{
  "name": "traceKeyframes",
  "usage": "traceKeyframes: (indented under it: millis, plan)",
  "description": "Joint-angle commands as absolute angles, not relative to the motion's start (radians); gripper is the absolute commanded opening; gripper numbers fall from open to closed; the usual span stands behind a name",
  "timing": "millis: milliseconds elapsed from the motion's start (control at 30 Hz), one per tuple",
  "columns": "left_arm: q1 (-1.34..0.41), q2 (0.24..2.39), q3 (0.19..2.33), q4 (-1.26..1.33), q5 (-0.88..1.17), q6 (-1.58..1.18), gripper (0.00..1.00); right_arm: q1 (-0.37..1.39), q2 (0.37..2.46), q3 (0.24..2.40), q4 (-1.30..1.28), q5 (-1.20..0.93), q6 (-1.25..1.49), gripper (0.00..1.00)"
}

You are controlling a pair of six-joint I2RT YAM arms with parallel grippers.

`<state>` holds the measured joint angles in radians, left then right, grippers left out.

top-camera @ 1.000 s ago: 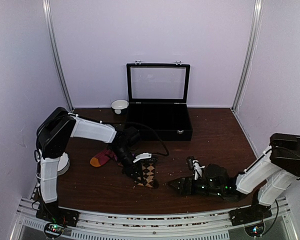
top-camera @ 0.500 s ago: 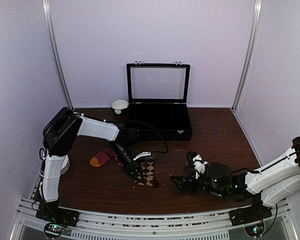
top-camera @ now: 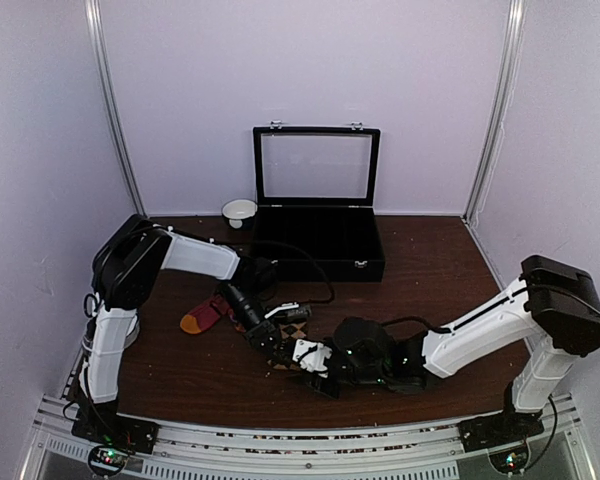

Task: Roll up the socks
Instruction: Roll the sock at the center of the board.

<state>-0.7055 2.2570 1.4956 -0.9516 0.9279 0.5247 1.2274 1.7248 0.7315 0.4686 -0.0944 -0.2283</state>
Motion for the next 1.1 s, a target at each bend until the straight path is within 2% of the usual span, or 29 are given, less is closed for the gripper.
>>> traceKeyframes:
  millis: [0, 233, 400, 700, 900, 1067]
  plan:
    - [-0.695, 2.312, 1.488, -0.964, 0.819, 0.556, 0.05, 1.203, 1.781, 0.787, 0.371, -0.128, -0.367, 0.32]
    - [-0.695, 2.329, 1.504, -0.986, 0.828, 0.567, 0.06, 1.165, 1.859, 0.836, 0.334, -0.113, -0.418, 0.18]
    - [-0.695, 2.338, 1.511, -0.996, 0.833, 0.571, 0.06, 1.138, 1.895, 0.848, 0.327, -0.108, -0.403, 0.16]
    - [-0.696, 2.356, 1.528, -1.010, 0.828, 0.575, 0.07, 1.134, 1.837, 0.832, 0.348, -0.087, -0.371, 0.24]
    - [-0.697, 2.357, 1.531, -1.026, 0.845, 0.594, 0.07, 1.134, 1.783, 0.827, 0.327, -0.101, -0.380, 0.33]
    - [-0.698, 2.362, 1.536, -1.038, 0.853, 0.604, 0.07, 1.132, 1.810, 0.827, 0.330, -0.099, -0.387, 0.34]
